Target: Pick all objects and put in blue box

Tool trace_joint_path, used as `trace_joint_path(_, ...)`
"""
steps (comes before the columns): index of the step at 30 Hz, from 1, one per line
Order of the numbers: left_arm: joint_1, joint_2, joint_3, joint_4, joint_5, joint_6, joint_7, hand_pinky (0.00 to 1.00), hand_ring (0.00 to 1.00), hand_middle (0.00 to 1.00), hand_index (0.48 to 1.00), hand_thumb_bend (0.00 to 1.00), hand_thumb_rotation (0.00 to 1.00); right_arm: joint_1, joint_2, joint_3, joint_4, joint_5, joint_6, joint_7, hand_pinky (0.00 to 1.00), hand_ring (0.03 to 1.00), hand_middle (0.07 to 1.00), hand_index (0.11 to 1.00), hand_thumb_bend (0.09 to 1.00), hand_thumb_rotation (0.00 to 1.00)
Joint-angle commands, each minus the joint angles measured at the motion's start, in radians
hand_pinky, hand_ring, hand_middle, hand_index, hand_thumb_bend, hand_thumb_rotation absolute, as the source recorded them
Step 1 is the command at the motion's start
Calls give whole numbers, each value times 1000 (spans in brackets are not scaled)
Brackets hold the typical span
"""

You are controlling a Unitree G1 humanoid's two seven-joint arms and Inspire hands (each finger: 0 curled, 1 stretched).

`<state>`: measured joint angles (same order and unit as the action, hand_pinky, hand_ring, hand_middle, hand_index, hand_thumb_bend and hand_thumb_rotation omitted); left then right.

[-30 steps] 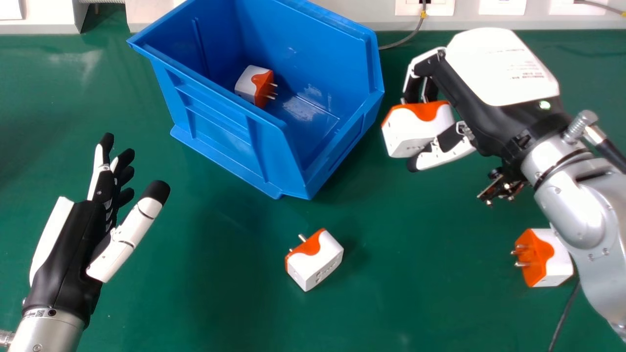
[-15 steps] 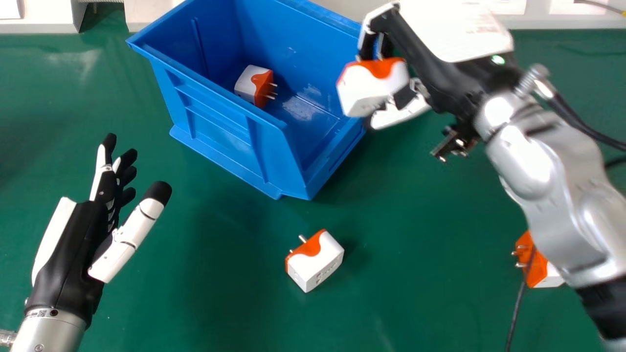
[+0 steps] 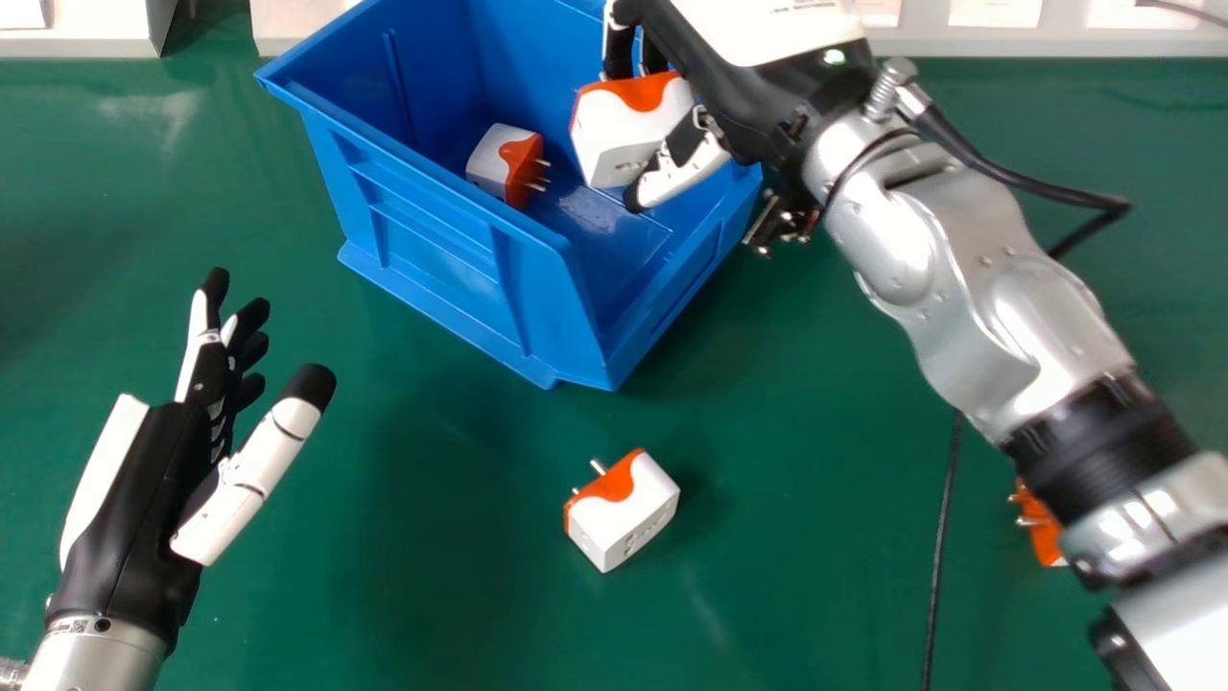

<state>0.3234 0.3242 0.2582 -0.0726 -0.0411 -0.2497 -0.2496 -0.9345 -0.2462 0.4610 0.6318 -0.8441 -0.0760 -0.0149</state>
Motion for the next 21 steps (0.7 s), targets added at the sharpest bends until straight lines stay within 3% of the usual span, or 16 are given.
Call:
trace_joint_path(1,10,3,6,-37,-11,-14,-2,968,984,992,984,627,784,-103,29,13,68,-11,0,-37,40,84,157,469,489,149)
trace_joint_path(7,21,3,6,-47,-1,-11,4,969,985,993,985,627,785,-201,94,58,273,-16,-14,-85,37,82,156,469,489,149)
trace_joint_path(14,36,3,7,-65,-4,-6,3,970,985,993,985,631,788,-276,155,112,477,-22,-33,-151,39,85,163,483,498,134)
trace_joint_path(21,46,2,5,-77,1,-6,6,969,984,992,983,651,793,-311,185,154,575,-25,-28,-171,44,85,164,489,509,119)
